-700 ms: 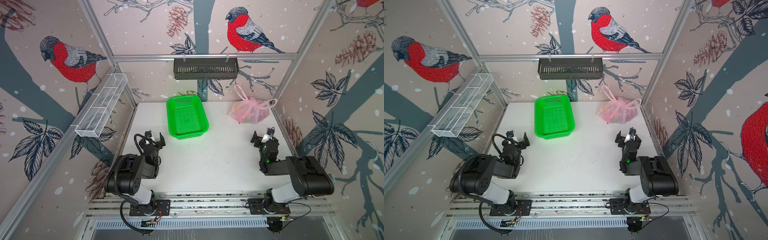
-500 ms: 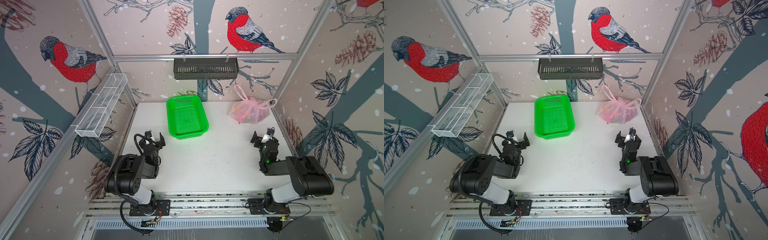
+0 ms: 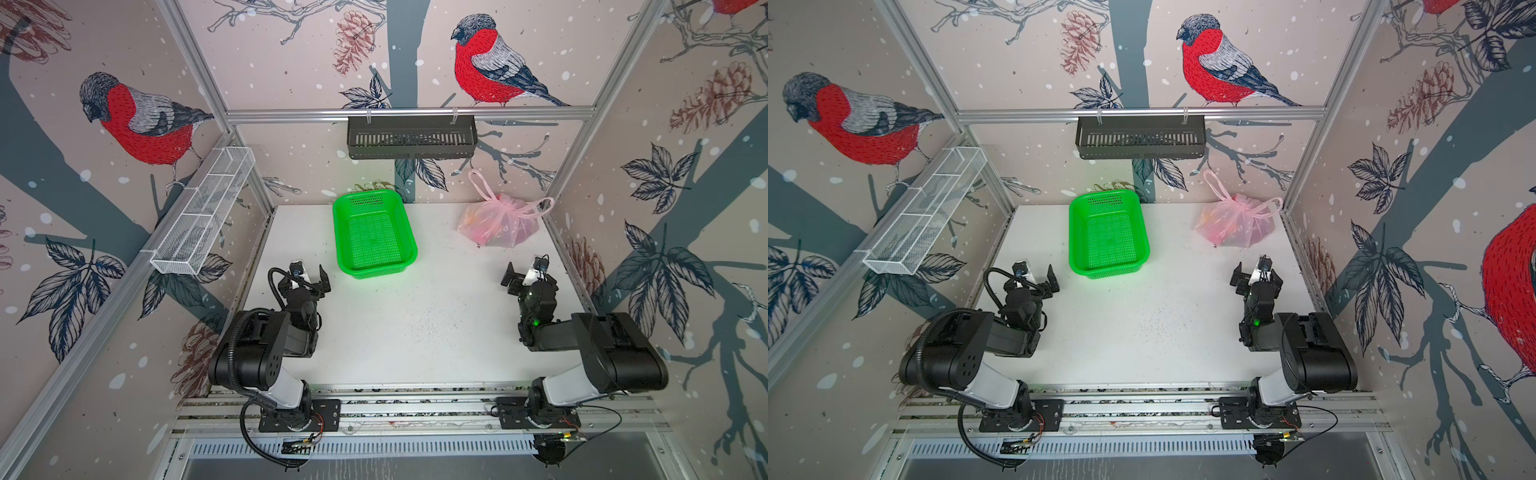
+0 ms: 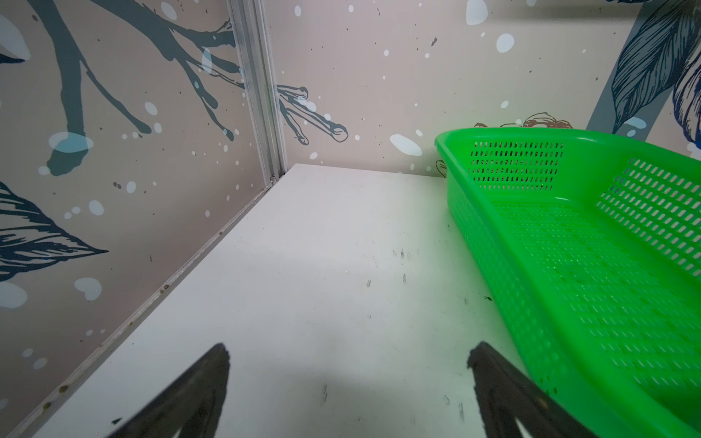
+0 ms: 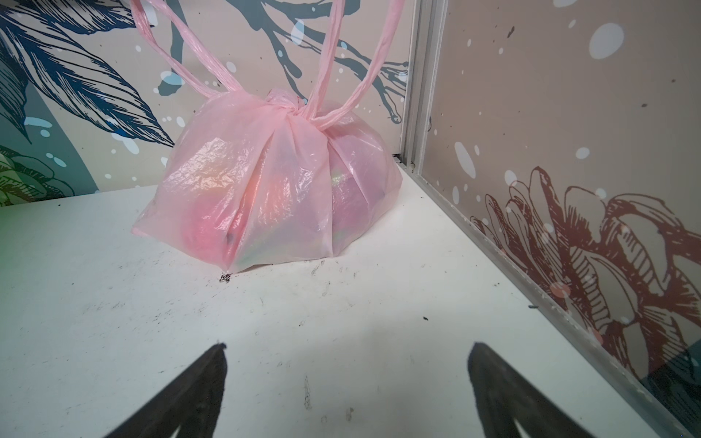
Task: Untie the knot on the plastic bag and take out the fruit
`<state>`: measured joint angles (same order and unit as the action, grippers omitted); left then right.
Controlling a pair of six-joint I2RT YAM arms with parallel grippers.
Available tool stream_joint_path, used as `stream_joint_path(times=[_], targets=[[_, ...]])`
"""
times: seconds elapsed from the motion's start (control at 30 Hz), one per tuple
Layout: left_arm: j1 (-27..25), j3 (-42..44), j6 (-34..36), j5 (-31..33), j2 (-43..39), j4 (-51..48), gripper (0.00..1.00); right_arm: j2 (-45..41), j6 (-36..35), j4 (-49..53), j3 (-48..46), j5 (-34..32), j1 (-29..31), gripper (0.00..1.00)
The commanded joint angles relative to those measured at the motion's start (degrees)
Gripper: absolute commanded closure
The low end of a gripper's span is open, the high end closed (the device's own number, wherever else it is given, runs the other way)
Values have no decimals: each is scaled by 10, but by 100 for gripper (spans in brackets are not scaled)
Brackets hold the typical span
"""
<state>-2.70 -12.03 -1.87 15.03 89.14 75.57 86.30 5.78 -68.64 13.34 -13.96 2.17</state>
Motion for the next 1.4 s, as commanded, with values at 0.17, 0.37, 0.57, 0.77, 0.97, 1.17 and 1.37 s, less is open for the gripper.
stream_joint_path(times=[0.17,0.37,0.57,0.77,0.97,1.17,1.37], targets=[[0,-2,3,2,0,16,2,-2,-5,-5,-1,1,0,1],[0,-2,2,2,1,16,2,-2,-5,-5,-1,1,0,1],[0,-3,3,2,1,15,2,-2,-5,-5,-1,1,0,1],[0,-3,3,2,0,16,2,-2,-5,-6,-1,2,-1,1],[0,0,7,-10,-8,16,2,-4,-6,-9,-3,0,0,1],[0,-50,-16,39,-118,-169,2,-70,48,348,165,-14,2,1],[5,-134,-132,53,-205,-409,2,-93,216,562,259,-28,-13,1]])
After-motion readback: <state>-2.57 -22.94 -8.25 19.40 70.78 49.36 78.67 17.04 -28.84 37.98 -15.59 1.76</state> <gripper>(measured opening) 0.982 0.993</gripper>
